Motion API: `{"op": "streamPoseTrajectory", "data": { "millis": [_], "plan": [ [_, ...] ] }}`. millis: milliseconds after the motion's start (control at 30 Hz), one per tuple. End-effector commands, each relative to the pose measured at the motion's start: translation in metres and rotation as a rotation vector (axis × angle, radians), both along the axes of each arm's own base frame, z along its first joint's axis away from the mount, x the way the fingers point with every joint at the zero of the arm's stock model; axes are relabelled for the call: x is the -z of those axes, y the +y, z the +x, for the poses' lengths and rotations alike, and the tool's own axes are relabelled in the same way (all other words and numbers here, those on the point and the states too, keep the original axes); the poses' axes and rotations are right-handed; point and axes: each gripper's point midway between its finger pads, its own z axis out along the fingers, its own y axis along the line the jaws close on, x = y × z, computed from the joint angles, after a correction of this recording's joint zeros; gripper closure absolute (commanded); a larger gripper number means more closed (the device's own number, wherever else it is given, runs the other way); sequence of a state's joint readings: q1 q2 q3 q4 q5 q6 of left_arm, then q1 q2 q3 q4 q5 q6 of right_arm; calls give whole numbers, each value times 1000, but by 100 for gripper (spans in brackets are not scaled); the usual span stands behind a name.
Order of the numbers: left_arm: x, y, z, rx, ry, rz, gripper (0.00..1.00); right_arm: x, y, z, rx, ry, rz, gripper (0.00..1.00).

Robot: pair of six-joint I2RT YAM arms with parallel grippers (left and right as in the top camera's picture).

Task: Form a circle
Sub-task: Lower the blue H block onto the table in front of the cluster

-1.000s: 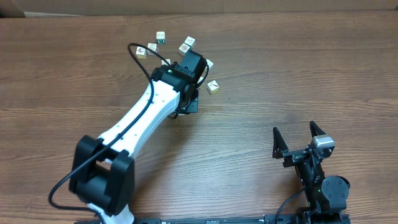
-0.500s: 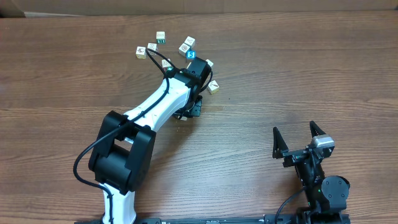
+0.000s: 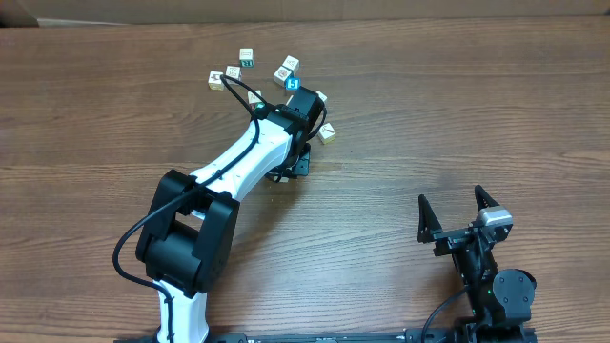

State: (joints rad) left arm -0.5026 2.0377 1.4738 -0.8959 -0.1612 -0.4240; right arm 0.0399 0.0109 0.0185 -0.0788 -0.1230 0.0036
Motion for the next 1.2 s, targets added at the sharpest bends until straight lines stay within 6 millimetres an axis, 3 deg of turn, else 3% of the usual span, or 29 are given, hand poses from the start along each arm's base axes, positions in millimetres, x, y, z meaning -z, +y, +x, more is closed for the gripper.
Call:
{"op": "streamPoseTrajectory", "data": {
  "millis": [0, 267, 1167],
  "plan": [
    [9, 0, -2, -25, 14, -2, 96, 2, -2, 0, 9, -3, -1, 0],
    [9, -11, 2, -90, 10, -81, 96, 2, -2, 0, 9, -3, -1, 0],
    [7, -8, 13, -213, -51, -83, 93, 2, -2, 0, 9, -3, -1, 0]
  ]
}}
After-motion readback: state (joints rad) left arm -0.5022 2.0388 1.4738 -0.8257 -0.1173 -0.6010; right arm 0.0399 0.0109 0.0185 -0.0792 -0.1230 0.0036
